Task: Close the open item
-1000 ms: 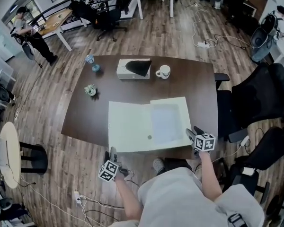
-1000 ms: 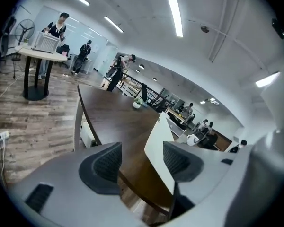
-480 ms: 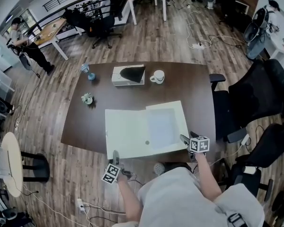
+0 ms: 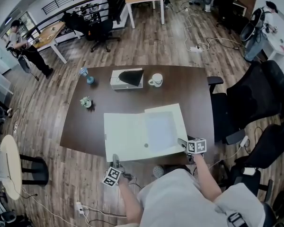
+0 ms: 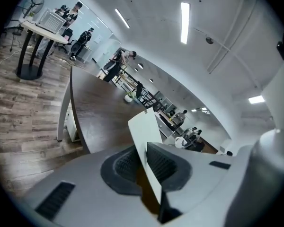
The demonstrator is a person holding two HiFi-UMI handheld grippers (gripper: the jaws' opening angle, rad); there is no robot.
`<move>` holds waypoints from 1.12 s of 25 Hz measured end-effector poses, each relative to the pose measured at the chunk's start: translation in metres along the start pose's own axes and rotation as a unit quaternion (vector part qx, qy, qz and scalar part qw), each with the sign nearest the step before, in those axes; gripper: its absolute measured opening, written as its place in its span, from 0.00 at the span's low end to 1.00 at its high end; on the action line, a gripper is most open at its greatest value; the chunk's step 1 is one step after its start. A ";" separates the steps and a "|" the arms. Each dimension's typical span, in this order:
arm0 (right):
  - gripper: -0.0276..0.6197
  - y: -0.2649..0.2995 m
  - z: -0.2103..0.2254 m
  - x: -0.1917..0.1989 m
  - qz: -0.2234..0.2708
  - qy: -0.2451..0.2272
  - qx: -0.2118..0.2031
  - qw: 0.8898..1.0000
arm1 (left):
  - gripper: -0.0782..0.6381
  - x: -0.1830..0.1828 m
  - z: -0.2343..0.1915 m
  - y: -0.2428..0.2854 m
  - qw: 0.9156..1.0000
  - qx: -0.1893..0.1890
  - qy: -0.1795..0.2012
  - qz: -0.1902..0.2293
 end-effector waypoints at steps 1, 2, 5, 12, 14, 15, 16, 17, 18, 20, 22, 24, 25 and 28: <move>0.50 0.000 0.000 0.001 -0.001 -0.001 0.001 1.000 | 0.16 0.000 0.000 0.000 1.000 -0.001 0.003 -0.001; 0.50 0.000 -0.001 0.001 -0.001 -0.002 0.000 1.000 | 0.16 0.000 0.000 -0.001 1.000 -0.002 0.006 -0.001; 0.50 0.001 -0.003 0.000 -0.004 -0.003 -0.002 1.000 | 0.15 -0.008 0.003 -0.003 1.000 0.002 0.022 0.008; 0.50 0.006 -0.009 -0.001 -0.004 0.001 -0.013 1.000 | 0.14 -0.028 0.020 -0.002 0.998 0.018 0.049 0.021; 0.51 0.009 -0.011 -0.001 -0.007 0.003 -0.021 1.000 | 0.14 -0.033 0.026 -0.002 0.998 0.028 0.056 0.025; 0.51 0.010 -0.012 -0.001 -0.007 0.004 -0.024 1.000 | 0.14 -0.033 0.031 -0.001 0.997 0.038 0.055 0.023; 0.51 0.010 -0.013 -0.001 -0.007 0.005 -0.028 1.000 | 0.14 -0.034 0.036 -0.001 0.997 0.045 0.058 0.022; 0.51 0.012 -0.014 -0.001 -0.007 0.005 -0.032 0.999 | 0.14 -0.037 0.040 -0.002 0.996 0.045 0.067 0.026; 0.52 0.013 -0.016 -0.001 -0.008 0.004 -0.038 0.999 | 0.14 -0.043 0.043 -0.003 0.995 0.042 0.079 0.033; 0.52 0.018 -0.021 0.000 -0.016 -0.002 -0.052 0.998 | 0.13 -0.052 0.051 -0.005 0.993 0.043 0.097 0.046; 0.53 0.023 -0.028 0.001 -0.026 -0.008 -0.067 0.997 | 0.13 -0.058 0.059 -0.007 0.991 0.050 0.107 0.055; 0.52 0.028 -0.034 0.001 -0.034 -0.012 -0.077 0.996 | 0.13 -0.064 0.068 -0.010 0.990 0.056 0.118 0.062; 0.51 0.030 -0.037 0.001 -0.037 -0.014 -0.081 0.996 | 0.13 -0.066 0.071 -0.011 0.988 0.058 0.124 0.065; 0.50 0.038 -0.044 0.001 -0.044 -0.019 -0.093 0.995 | 0.13 -0.073 0.081 -0.012 0.985 0.063 0.143 0.071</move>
Point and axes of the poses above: the fingertips, and each gripper's own axes: y forward along the fingers, z to its right, x out of its underside, the point moved 5 cm from there along -y, backward along the fingers, and after that the axes turned 6 degrees about -x, right-handed, at the moved point
